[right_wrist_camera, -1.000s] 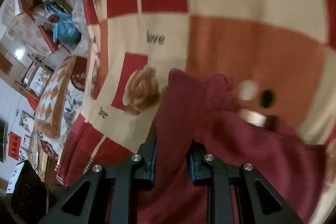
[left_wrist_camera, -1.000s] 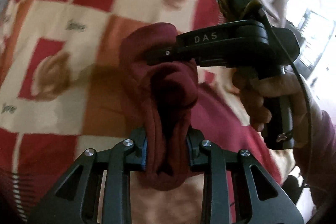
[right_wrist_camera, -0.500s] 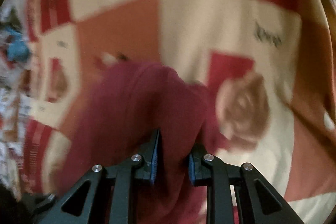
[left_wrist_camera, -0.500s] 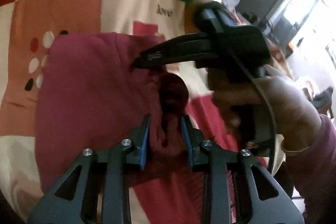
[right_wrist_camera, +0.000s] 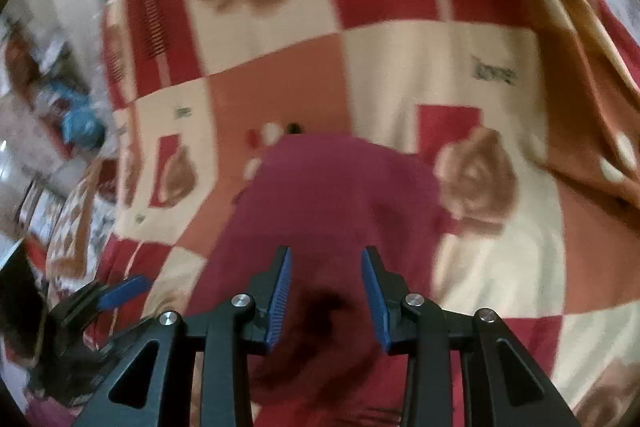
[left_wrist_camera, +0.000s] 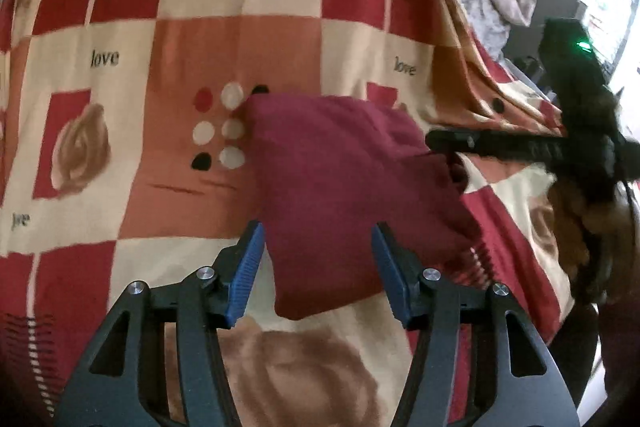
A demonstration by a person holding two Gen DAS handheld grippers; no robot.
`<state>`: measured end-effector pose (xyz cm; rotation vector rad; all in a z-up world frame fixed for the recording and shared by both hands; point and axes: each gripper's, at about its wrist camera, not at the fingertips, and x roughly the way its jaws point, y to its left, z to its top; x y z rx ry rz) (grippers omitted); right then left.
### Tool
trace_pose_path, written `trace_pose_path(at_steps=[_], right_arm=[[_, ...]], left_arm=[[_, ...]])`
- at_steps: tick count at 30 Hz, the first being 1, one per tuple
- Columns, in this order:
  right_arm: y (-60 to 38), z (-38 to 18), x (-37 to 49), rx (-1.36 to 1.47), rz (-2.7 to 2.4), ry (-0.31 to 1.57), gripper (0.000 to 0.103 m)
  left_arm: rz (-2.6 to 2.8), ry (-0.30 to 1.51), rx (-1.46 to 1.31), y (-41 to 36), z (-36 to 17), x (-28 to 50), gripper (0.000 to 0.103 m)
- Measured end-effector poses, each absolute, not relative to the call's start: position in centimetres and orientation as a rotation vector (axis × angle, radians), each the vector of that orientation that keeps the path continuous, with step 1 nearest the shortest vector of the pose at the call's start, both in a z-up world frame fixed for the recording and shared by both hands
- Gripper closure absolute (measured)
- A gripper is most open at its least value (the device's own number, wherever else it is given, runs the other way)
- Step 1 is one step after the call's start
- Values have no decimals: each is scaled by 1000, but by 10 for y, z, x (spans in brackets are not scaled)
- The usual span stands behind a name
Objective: Fold small clothes
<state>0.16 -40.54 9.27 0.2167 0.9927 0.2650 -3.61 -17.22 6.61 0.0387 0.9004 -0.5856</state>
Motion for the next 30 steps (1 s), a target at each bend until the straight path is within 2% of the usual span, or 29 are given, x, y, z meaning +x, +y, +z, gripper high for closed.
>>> trace_pose_path(at_steps=[5,8,11,12,14,17,22,28,30], right_arm=[[-382,51,-21,-22,187,1118,69],[-395,28,-38,3,174,1133,69],[-412,40,-48,120,170,1077,67],[-417,45,-48,159,169,1068,61],[-430,56,-51,236,171,1027,57],[-441,66,-51,253,135,978,57],[-427,65,-33,208,125,974,56],[-417,36,-25,178,79,1043,56],[-412,30,-30,129,89,1041,65]], left_arm=[[-584,960,54,-182,30,-25,47],[-587,980,56,-184,17,-20,47],[-588,963,49,-182,22,-20,47],[-586,949,55,-182,25,-21,47],[-578,921,64,-182,32,-23,47],[-566,908,78,-183,33,-23,47],[-554,911,85,-186,30,-21,47],[-554,902,99,-188,30,-21,47],[-555,908,97,-188,29,-20,47]])
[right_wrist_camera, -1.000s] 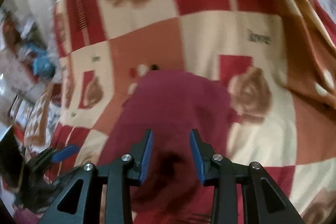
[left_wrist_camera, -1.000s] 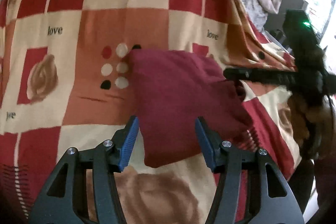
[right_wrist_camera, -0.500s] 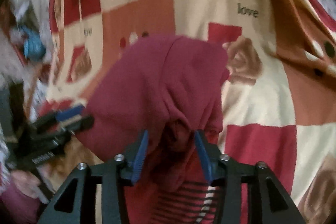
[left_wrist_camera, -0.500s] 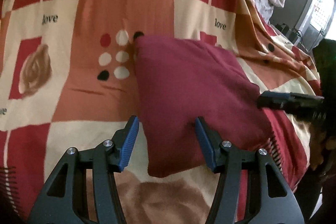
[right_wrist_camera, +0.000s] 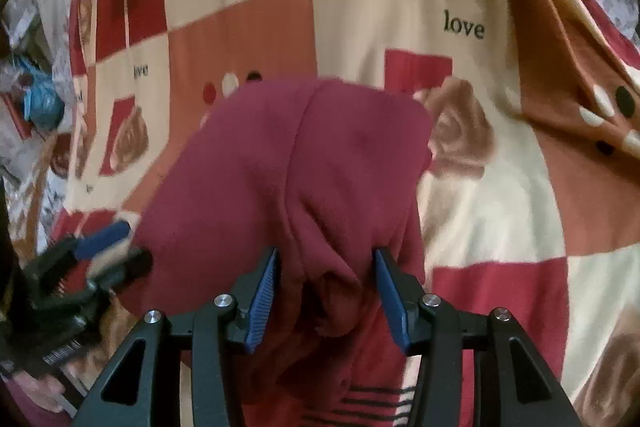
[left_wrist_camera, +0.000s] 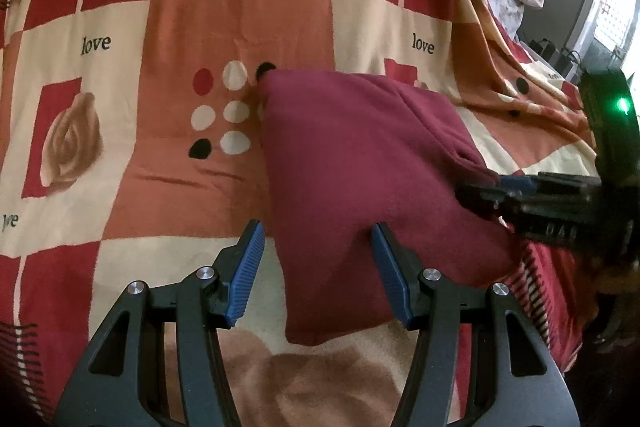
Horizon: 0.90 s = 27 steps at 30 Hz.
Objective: Fold small clothes
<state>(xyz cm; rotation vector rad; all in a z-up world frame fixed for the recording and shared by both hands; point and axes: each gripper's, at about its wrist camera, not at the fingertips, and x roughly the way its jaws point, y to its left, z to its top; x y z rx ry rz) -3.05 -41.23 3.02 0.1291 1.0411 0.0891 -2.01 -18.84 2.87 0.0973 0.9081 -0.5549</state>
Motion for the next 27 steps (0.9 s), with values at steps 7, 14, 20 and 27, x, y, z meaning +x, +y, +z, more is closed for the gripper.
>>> trace_pose_path(at_steps=[7,14,20,27], right_arm=[[-411,24,-43,113,95,1033,72],[-425,32,-47,215,97,1005,57],[-432,31,-48,283,95,1022,52],[-434,40,-44,283,65,1003,43]], left_arm=[[-550,908,96,-188,28,-20,47],[-546,912,82,-188,28,-15,47],[-545,906,90,-188,27,-14,47],[-538,903,89,-189,27,-15,45]])
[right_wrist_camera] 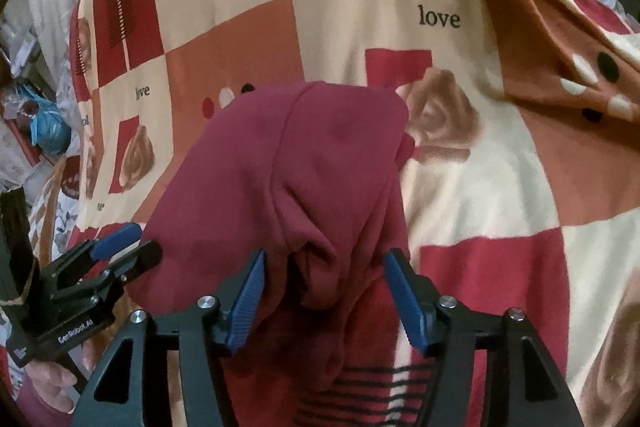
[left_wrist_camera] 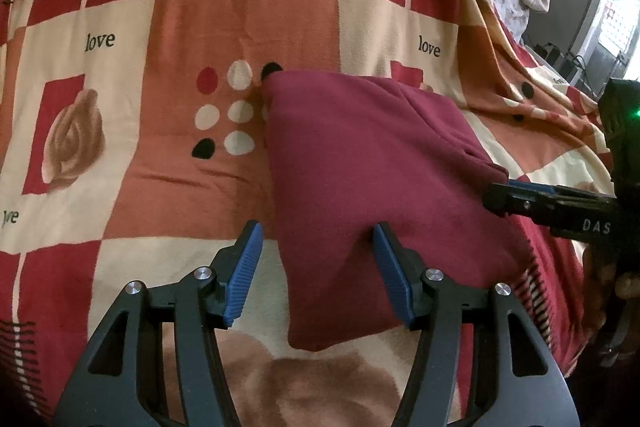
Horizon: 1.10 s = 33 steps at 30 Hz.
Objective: Fold small clothes
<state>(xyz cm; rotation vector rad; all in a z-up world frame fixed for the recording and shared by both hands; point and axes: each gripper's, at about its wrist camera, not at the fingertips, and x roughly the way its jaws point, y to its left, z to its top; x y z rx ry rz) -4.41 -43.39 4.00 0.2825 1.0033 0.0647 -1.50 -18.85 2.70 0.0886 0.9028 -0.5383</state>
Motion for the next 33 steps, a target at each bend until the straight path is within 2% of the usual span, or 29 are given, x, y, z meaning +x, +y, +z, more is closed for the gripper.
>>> trace_pose_path(at_steps=[3,8,9,10,11,16,20,22,23,25,27,33], right_arm=[[-440,38,-41,326,53,999,34],[-455,27,-31,442,88,1005,27],[-458,25,-29,459,92,999,24],[-461,24,-26,475,99,993,22],[-464,21,-22,497,112,991,20],[-475,1,0,621,185,1009,17],[-469,-7,16,607,225,1017,14],[-465,-6,18,577,231,1009,21],[-462,-4,19,550,231,1011,30],[-454,7,17,488,227,997,40],[-445,25,10,444,245,976,48],[-406,80,-20,370,369,965,48]], left_arm=[[-540,907,82,-188,27,-15,45],[-593,1006,-75,-178,26,3,45],[-603,1033,-125,-175,25,9,39],[-610,1051,-166,-173,23,15,30],[-615,1062,-204,-171,21,21,27],[-642,1151,-307,-178,4,48,26],[-670,1207,-330,-193,-8,59,26],[-672,1197,-306,-199,-8,59,26],[-674,1188,-292,-200,-7,58,27],[-672,1175,-284,-198,0,55,38],[-684,1154,-287,-193,13,50,44],[-690,1096,-287,-155,74,-3,45]])
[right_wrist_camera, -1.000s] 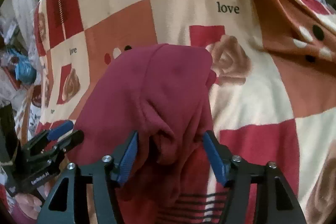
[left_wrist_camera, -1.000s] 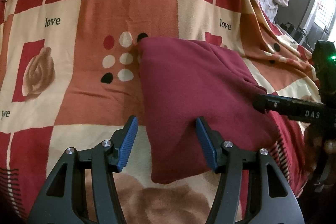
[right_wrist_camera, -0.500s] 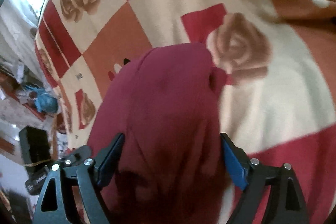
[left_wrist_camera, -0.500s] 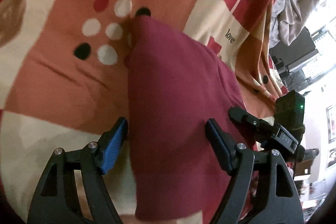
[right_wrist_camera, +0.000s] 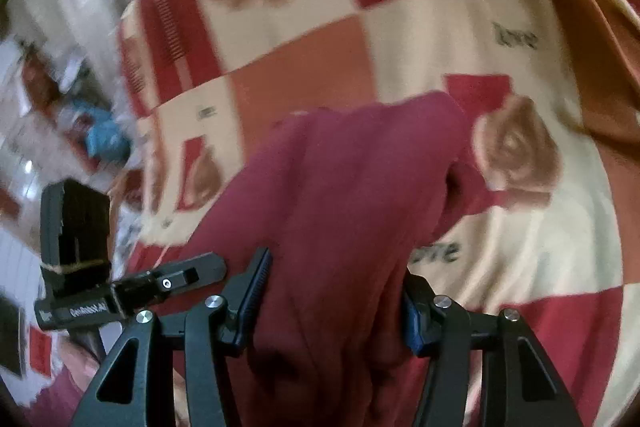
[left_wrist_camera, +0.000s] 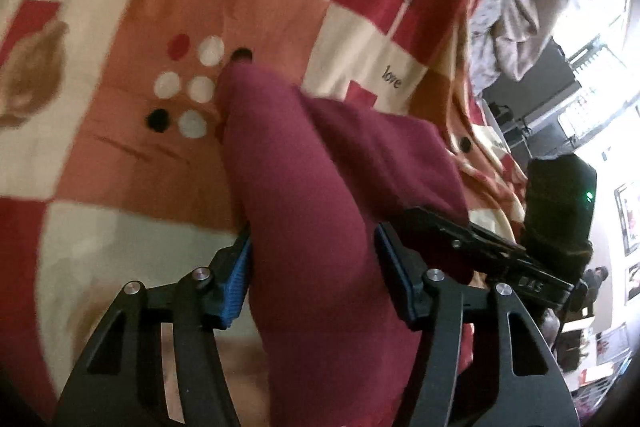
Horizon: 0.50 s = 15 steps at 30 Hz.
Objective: Fold small clothes
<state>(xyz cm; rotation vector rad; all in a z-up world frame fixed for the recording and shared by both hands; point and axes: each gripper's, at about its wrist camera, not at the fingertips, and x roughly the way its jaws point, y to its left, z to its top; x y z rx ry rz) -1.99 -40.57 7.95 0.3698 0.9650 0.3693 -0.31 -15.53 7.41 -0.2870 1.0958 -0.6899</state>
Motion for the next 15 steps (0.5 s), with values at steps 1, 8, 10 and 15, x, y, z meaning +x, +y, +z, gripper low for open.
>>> trace_pose_path(at_steps=[1,8,10,15], right_arm=[[-399,84,-25,362,389,975,48],[-362,47,-65,292,347,1088,45],[-363,39,-73,250,293,1100,40],[-370,90,-100,203,227,936,39]], left_arm=[[-675,1100,-288,-147,78,-13,45],[-474,1130,-179,-101,49,-76,45],[-434,1113,-149,-95,38,-87,44],[-382,1015,-100,-95,55,-100,44]])
